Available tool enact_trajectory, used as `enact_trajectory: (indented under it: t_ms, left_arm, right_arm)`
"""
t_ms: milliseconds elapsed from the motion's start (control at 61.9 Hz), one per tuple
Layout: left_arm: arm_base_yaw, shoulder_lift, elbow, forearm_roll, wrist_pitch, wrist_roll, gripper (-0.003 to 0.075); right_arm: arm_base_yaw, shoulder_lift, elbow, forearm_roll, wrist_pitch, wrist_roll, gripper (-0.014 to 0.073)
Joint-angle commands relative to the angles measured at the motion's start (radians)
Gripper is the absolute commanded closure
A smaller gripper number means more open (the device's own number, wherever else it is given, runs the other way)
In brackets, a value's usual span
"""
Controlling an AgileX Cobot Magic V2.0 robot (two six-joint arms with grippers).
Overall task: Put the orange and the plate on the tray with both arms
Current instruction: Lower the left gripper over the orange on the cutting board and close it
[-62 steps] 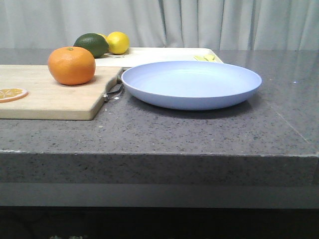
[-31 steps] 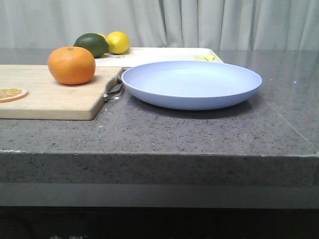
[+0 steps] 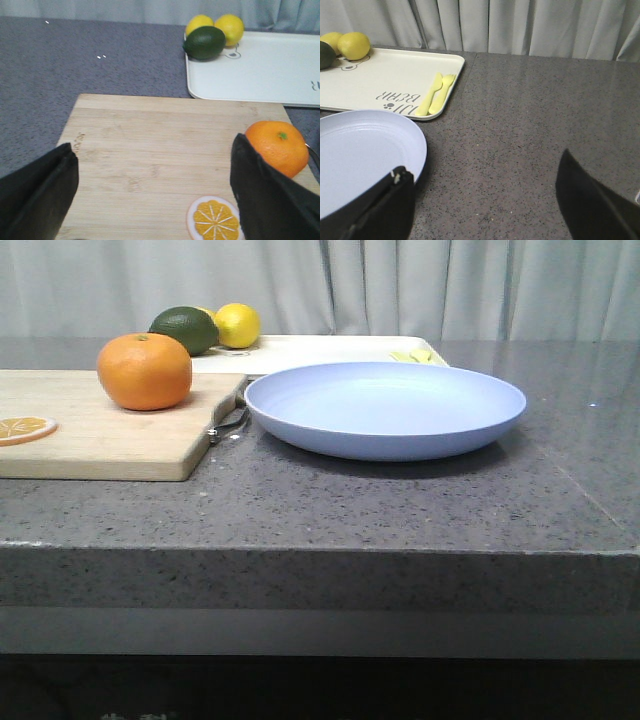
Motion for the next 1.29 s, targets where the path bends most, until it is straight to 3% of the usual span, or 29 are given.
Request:
enact_trajectory:
  t_ms: [0,242,550,1277]
  left_arm:
    - [-0.051,0.105,-0.138,-0.029,0.022,-0.002,0.0129]
    - [-0.187,0.43,-0.511,-0.075,0.367,-0.002,0.0129]
    - [-0.289,0.692,-0.779,-0.057,0.447,-0.002,0.0129]
    - [-0.289,0.858,-0.82,-0.056,0.481,-0.002,0.0129]
  right_arm:
    - [-0.003,0.0,-0.04,-0.001,-0.077,-0.006,0.0003]
    - [-0.003,0.0,-0.04,-0.001,-0.075,-0.006,0.0003]
    - [-0.003,0.0,-0.04,-0.001,-0.075,-0.006,0.0003]
    - [-0.003,0.0,-0.04,-0.001,-0.072,-0.006,0.0003]
